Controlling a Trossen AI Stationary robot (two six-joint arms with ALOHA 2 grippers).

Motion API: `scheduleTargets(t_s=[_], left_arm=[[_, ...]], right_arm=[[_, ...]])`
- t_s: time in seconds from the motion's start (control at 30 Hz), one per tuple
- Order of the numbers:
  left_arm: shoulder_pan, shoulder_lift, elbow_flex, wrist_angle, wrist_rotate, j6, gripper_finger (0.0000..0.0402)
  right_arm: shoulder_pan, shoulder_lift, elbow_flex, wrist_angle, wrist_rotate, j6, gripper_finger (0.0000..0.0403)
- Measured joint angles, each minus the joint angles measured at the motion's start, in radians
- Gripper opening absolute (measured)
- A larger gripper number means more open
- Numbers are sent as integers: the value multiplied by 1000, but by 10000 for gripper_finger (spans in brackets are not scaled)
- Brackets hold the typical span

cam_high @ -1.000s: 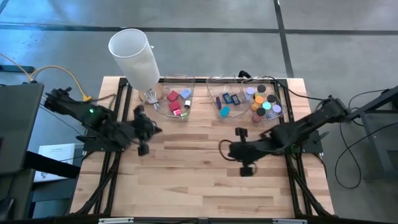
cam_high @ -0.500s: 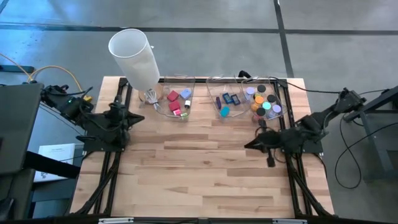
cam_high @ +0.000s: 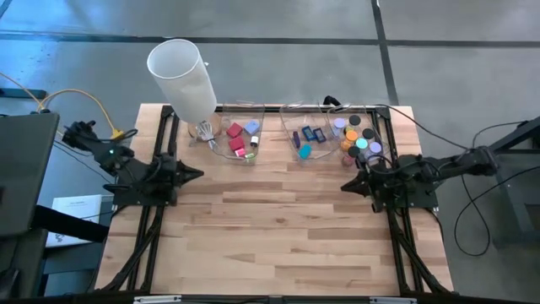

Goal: Pick & Place Office items
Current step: Return to Home Position

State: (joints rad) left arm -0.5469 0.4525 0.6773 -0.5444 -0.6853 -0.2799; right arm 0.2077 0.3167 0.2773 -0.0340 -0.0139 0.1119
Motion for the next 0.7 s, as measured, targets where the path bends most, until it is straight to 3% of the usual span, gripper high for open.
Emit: scheduleTargets(t_s=[0.13,0.33,0.53,0.7], left_arm=[[28,-2,-69,88,0,40,1],[47,-8,-108,97,22,30,1],[45,-35,-120,98,83,4,1],[45,-41,-125,97,96,-13,1]], right_arm=[[-55,-57,-88,49,-69,29,3],[-91,-70,-182,126,-77,44,3],[-93,-70,-265,209,-170,44,3],[-93,-70,-268,184,-102,46,2]])
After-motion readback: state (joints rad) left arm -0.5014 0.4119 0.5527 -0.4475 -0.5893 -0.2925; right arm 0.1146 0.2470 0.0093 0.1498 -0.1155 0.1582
